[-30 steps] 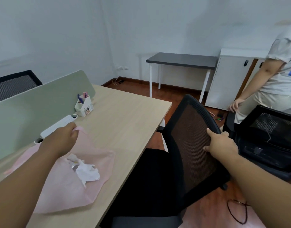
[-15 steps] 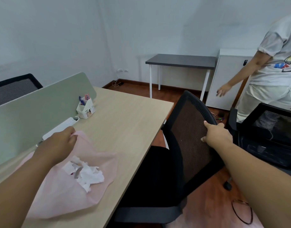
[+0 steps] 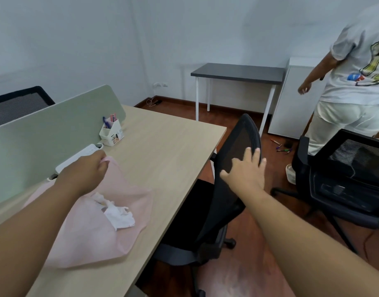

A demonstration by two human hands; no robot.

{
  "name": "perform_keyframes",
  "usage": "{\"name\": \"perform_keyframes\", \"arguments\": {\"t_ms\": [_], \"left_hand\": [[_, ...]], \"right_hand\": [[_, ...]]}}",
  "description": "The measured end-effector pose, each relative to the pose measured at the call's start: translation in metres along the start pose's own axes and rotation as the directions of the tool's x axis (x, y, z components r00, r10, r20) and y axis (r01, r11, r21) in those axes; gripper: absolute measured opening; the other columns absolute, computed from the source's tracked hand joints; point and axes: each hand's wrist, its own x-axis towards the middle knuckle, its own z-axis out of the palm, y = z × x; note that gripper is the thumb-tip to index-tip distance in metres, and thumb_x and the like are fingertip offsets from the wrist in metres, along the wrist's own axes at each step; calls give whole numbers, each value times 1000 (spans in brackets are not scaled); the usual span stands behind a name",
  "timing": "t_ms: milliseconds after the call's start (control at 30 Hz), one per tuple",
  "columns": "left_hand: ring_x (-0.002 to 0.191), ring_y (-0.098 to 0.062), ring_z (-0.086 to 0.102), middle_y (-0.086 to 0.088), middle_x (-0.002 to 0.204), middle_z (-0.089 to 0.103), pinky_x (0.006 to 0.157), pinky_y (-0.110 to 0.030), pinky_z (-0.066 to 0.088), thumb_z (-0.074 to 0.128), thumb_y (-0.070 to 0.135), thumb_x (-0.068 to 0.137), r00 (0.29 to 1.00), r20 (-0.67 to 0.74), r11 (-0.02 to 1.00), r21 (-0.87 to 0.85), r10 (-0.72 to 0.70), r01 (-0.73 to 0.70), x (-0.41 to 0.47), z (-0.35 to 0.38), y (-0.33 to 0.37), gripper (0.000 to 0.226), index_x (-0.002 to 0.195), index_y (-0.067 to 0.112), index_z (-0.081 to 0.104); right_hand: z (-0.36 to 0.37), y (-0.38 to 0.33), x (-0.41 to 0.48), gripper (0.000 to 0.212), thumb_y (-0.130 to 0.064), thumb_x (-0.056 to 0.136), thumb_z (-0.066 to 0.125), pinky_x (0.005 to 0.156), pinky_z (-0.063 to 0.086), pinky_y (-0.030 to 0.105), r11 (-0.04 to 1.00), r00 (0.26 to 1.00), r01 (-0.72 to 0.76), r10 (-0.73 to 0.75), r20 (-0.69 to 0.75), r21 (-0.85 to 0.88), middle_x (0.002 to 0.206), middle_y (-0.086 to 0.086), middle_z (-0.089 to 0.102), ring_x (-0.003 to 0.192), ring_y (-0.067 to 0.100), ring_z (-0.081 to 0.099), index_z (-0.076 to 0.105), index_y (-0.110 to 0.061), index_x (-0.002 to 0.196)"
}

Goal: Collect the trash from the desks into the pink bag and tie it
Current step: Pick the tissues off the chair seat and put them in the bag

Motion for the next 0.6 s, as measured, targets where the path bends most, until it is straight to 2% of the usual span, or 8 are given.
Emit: {"name": "perform_keyframes", "arguments": {"t_ms": [100, 167, 200, 233, 267, 367, 467, 600], "left_hand": [[72, -33, 50, -8, 76, 52, 60, -36, 37, 37, 31, 100, 1000, -9, 1000, 25, -13, 14, 1, -1, 1, 24, 80, 18, 39], [75, -33, 51, -9, 80, 53, 63, -37, 39, 36, 31, 100, 999, -31, 998, 39, -41, 42, 0, -4, -1, 21, 84, 17, 41], [77, -33, 51, -9, 83, 54, 65, -38, 41, 36, 31, 100, 998, -49, 998, 43, -50, 52, 0, -6, -1, 20, 88, 17, 42], [78, -34, 51, -11, 86, 55, 67, -39, 42, 36, 31, 100, 996, -63, 997, 46, -64, 67, -1, -8, -3, 19, 91, 16, 44], [79, -34, 52, -12, 89, 56, 68, -39, 43, 35, 31, 100, 994, -74, 995, 48, -78, 82, -2, -11, -6, 18, 94, 17, 44], [82, -37, 55, -19, 96, 62, 69, -39, 43, 36, 32, 100, 991, -92, 993, 53, -100, 105, -4, -16, -16, 20, 97, 16, 46], [86, -39, 58, -22, 101, 64, 69, -39, 43, 35, 32, 100, 989, -98, 991, 59, -110, 117, -7, -19, -26, 23, 102, 14, 49], [87, -40, 59, -22, 102, 64, 65, -38, 39, 34, 33, 100, 987, -115, 992, 45, -114, 120, -10, -20, -32, 24, 102, 13, 49]], "right_hand": [[3, -23, -8, 50, -57, 93, 42, 120, 3, 51, 982, 982, 186, -186, -8, 30, 156, 10, 33, 151, 30, 6, 70, -22, 117], [3, -39, -13, 48, -53, 94, 41, 116, 27, 46, 969, 975, 222, -223, 1, 107, 119, 10, 66, 137, 29, 41, 72, -16, 85], [0, -45, -16, 49, -51, 93, 41, 99, 45, 42, 963, 977, 214, -215, -10, 163, 87, 7, 68, 107, 29, 62, 62, -15, 68], [-2, -52, -19, 49, -49, 93, 41, 71, 51, 35, 954, 978, 206, -206, -22, 219, 62, 2, 56, 68, 28, 60, 49, -15, 59], [-2, -60, -22, 49, -48, 92, 41, 51, 40, 27, 943, 977, 210, -209, -31, 259, 51, -1, 41, 47, 25, 43, 40, -16, 56], [-1, -84, -27, 45, -47, 92, 40, 44, 20, 25, 901, 941, 328, -336, -22, 284, 50, -2, 25, 42, 21, 22, 30, -18, 58], [4, -94, -18, 47, -48, 93, 40, 45, 25, 25, 881, 891, 427, -448, 73, 203, 51, -2, 33, 42, 21, 29, 37, -17, 58], [1, -91, -2, 43, -48, 92, 44, 47, 29, 26, 900, 890, 408, -429, 152, 153, 56, -1, 41, 47, 21, 36, 40, -17, 62]]}}
